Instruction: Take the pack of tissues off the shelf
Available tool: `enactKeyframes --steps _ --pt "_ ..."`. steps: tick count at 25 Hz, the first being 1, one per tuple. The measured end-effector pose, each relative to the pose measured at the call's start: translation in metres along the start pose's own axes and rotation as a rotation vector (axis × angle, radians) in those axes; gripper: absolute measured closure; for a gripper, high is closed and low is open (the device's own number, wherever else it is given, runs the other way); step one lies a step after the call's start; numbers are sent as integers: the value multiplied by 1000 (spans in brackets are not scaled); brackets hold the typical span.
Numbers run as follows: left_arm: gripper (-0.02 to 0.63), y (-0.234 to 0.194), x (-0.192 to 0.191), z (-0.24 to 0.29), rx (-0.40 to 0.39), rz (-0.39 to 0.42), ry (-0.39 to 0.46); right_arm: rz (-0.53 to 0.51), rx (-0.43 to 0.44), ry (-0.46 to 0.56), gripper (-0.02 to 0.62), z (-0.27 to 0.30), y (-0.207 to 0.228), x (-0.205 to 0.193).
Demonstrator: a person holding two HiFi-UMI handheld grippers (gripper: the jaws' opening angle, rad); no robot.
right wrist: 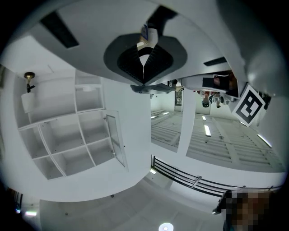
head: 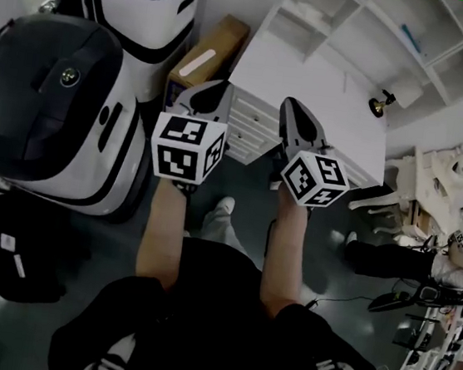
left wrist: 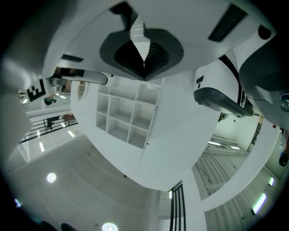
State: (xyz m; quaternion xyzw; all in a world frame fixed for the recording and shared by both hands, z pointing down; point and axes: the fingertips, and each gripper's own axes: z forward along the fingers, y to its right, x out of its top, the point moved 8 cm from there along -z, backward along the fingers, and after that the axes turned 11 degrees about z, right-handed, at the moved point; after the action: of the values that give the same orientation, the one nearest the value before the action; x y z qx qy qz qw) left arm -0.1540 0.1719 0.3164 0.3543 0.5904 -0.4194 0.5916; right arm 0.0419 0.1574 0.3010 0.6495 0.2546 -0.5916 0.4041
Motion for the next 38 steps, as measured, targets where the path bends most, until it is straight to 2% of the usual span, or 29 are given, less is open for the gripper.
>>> enactKeyframes --steps 8,12,23,29,38 --pt "595 -29 -8 -23 60 -25 -8 5 114 -45 575 39 -41 -20" --pt "595 -36 -13 -26 73 -37 -13 11 116 -71 575 44 -44 -31" --pt "595 -40 -33 4 24 -85 -61 37 28 -98 575 51 -17 -42" --pt "595 -23 -39 43 -61 -173 -45 58 -45 -115 575 43 24 -45" --pt "595 -5 -51 98 -97 -169 -102 92 -109 -124 575 46 79 -43"
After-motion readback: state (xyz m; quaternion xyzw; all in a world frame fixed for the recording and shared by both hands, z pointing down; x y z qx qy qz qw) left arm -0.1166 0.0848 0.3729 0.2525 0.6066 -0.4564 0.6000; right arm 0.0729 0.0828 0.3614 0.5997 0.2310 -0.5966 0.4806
